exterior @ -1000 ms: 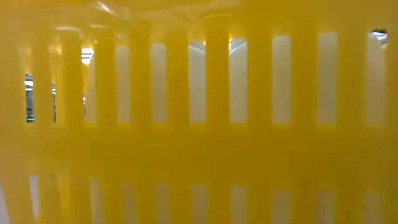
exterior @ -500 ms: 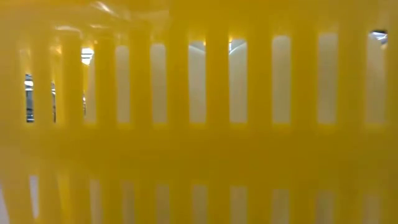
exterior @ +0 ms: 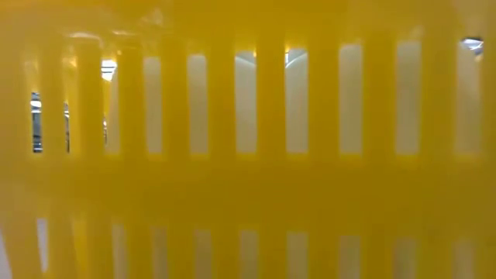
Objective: Pick and place pill bottles into a basket
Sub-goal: Return to Home Position
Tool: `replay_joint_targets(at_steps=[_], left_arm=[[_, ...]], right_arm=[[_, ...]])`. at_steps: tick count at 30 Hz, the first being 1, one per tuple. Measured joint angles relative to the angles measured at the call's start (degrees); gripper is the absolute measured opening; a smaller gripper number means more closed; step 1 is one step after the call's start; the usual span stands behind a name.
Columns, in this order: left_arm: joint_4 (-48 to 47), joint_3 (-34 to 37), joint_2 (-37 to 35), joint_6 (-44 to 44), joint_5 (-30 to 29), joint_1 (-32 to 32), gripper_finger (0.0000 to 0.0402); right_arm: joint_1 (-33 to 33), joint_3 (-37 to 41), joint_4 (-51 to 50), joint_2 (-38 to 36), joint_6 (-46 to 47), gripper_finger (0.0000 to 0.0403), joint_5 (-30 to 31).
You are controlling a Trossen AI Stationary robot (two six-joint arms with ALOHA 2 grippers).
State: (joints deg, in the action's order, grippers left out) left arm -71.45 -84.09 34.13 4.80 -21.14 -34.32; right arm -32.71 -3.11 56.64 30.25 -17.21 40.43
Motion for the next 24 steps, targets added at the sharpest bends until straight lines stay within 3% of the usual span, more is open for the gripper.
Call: replay_joint_targets(at_steps=[5,13,24], left_arm=[[-1.06,0.00,-7.32,-1.65,1.65,0.00,0.0186],[-7.07,0.99,-16.83,-0.15,1.79,0.00,0.0186],[-7.75,12.04,-28.48,1.06,1.63,0.00,0.0186]], right_arm=[[0.52,-0.01,-0.11,-1.14,0.00,0.0162,-0.12],[10.25,0.01,-0.90,-8.02,0.00,0.0161,0.01],[14.69,0.02,-2.81,-18.72,0.00,0.0162,0.03]])
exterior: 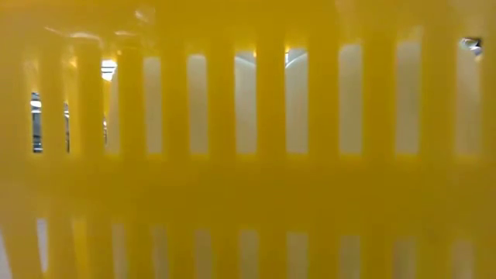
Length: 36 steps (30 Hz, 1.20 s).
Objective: Pick and place pill bottles into a basket
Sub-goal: Return to Home Position
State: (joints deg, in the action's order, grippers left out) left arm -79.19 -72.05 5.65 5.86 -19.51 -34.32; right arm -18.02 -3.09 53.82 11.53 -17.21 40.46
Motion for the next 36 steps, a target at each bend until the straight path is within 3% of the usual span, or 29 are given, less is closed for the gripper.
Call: replay_joint_targets(at_steps=[4,11,17,26,36], left_arm=[[0.22,4.22,-5.16,0.64,0.39,0.13,0.0186],[1.40,7.85,-5.31,-0.22,1.54,1.60,0.0186],[4.48,12.00,-5.22,0.11,1.78,1.98,0.0186],[18.97,20.91,-5.31,0.40,1.67,1.99,0.0186],[40.93,36.34,-5.33,2.90,1.51,1.99,0.0186]], right_arm=[[1.71,0.00,-0.90,-4.49,0.00,0.0160,0.15],[4.90,0.05,-2.22,-11.46,0.00,0.0161,0.17],[6.93,2.35,1.39,-11.48,0.03,0.0162,0.41],[7.93,2.34,-3.76,-11.48,0.00,0.0161,3.18],[8.26,2.34,-4.98,-11.26,0.00,0.0161,3.20]])
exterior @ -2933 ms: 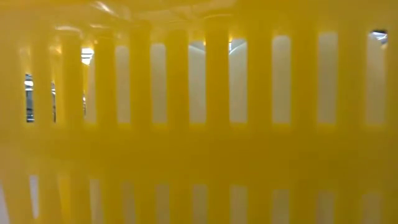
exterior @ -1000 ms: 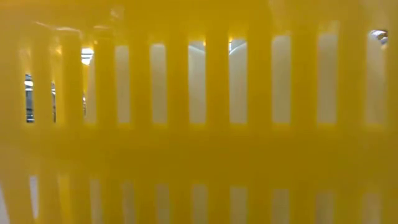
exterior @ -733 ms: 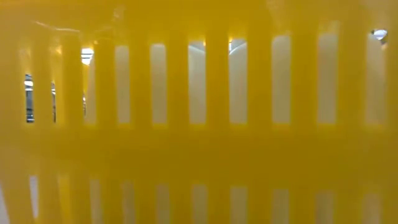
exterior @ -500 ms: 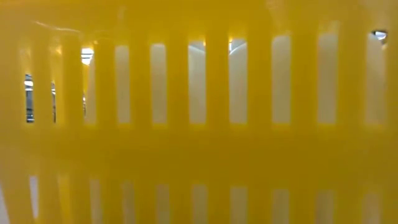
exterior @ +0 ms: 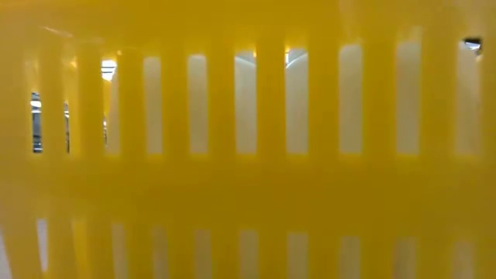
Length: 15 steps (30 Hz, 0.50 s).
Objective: Pick and place pill bottles into a basket
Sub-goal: Return to Home Position
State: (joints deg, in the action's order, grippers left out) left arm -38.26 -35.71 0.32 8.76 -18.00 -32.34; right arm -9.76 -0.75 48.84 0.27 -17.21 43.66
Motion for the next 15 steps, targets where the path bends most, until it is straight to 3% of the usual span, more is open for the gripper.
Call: replay_joint_targets(at_steps=[9,15], left_arm=[[20.90,15.72,0.00,0.48,1.19,0.00,0.0186],[30.24,22.38,0.00,-3.61,3.05,-0.02,0.0186]], right_arm=[[-0.02,-0.02,-0.97,-0.02,0.00,0.0161,0.00],[0.07,-0.04,-13.68,-0.11,0.00,0.0160,-0.15]])
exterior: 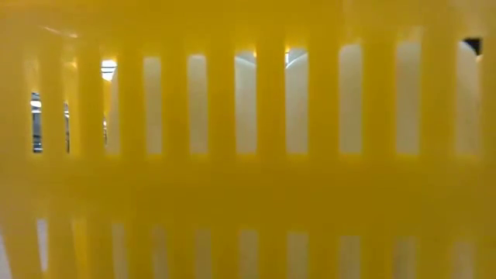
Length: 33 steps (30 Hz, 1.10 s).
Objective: Pick and place pill bottles into a basket
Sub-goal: Return to Home Position
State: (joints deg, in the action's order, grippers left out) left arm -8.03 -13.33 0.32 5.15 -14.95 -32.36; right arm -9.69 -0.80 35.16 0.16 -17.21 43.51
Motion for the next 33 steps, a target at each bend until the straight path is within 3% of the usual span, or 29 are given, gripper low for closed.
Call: replay_joint_targets(at_steps=[12,26,33], left_arm=[[11.72,11.87,0.02,0.97,2.29,-0.02,0.0186],[10.56,12.66,0.65,1.45,3.56,-0.02,0.0186],[10.29,12.64,4.46,-1.24,3.49,-0.02,0.0186]], right_arm=[[0.00,-0.02,-29.56,-0.09,-0.02,0.0161,-0.06],[0.00,0.00,-30.67,-0.11,0.00,0.0161,-0.07],[-0.13,-0.07,-29.56,-0.02,0.00,0.0162,-0.07]])
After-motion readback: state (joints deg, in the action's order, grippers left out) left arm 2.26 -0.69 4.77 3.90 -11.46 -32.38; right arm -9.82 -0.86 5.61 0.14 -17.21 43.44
